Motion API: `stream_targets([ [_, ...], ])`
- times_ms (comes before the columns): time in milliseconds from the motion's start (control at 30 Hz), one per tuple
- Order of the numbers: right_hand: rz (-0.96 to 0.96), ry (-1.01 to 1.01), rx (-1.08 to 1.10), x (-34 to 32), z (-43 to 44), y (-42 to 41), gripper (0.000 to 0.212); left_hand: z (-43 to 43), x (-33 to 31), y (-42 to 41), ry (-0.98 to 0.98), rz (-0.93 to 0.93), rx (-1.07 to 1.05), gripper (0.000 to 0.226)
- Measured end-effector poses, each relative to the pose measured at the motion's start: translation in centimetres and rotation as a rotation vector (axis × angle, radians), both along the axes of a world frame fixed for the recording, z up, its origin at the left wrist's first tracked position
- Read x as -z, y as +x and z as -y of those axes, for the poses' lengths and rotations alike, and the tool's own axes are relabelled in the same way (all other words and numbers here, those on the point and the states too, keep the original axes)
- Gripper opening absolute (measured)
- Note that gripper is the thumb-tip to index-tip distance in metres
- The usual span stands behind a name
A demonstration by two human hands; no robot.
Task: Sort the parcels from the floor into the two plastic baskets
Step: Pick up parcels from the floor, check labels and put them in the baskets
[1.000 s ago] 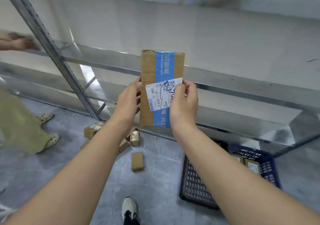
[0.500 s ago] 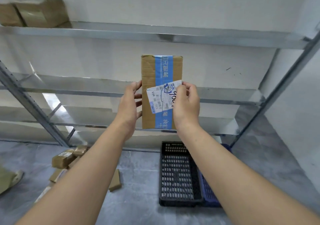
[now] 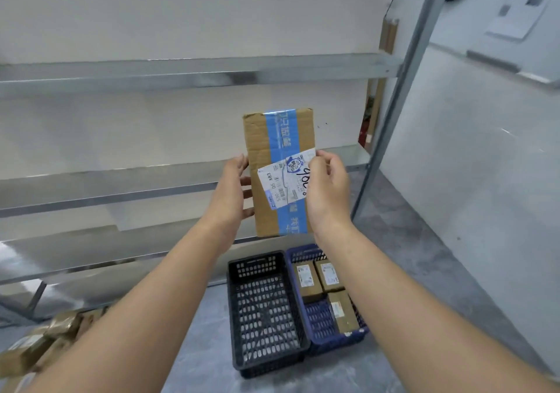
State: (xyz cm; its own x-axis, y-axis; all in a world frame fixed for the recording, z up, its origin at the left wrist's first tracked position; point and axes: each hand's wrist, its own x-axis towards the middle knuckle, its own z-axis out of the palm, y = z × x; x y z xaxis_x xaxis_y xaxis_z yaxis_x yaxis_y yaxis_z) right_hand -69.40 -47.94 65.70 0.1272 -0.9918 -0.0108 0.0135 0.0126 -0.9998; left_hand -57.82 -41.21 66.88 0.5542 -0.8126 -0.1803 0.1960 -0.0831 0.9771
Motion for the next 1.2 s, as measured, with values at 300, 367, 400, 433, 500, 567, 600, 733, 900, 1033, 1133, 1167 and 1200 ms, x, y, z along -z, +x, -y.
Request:
stream_targets([
  [300,0.005,0.066,-0.119,2.8,11.7,-10.1,0.043,11.4,2.0,-11.5,0.080,-0.035,-0.102,0.052],
  [367,0.013,0.079,-0.143,3.4,14.2,-11.7,0.036,13.4,2.4,-13.4,0.093,-0.035,-0.115,0.053],
  [400,0.020,0.090,-0.147,3.8,15.3,-12.4,0.035,14.3,2.7,-14.1,0.096,-0.039,-0.122,0.052],
  [433,0.023,0.096,-0.151,4.3,16.3,-13.0,0.035,15.2,3.0,-14.6,0.102,-0.047,-0.130,0.051],
  [500,0.014,0.103,-0.162,5.1,17.9,-13.7,0.036,16.5,3.7,-15.1,0.118,-0.057,-0.134,0.049],
  [567,-0.008,0.119,-0.166,6.0,19.1,-14.0,0.042,17.9,4.7,-15.2,0.141,-0.062,-0.106,0.051],
  [600,-0.022,0.129,-0.162,6.5,19.7,-14.0,0.046,18.5,5.4,-15.0,0.153,-0.069,-0.096,0.052],
  [733,-0.071,0.159,-0.116,9.3,22.0,-13.5,0.035,21.2,8.8,-13.7,0.205,-0.092,-0.052,0.053],
  [900,-0.169,0.227,-0.074,13.8,24.9,-12.3,0.020,24.5,13.4,-11.5,0.282,-0.171,0.004,0.050],
  [1033,-0.223,0.287,-0.042,16.9,26.7,-11.6,0.017,26.2,16.5,-10.3,0.338,-0.191,0.065,0.055],
  [1133,-0.260,0.325,-0.049,19.5,27.5,-11.5,0.024,27.5,18.8,-10.1,0.413,-0.206,0.078,0.056],
  [1167,-0.276,0.355,-0.062,20.4,27.7,-11.5,0.033,27.9,19.6,-10.2,0.442,-0.206,0.077,0.057],
  [1200,-0.292,0.388,-0.074,21.3,28.0,-11.5,0.046,28.4,20.4,-10.4,0.464,-0.208,0.064,0.058],
])
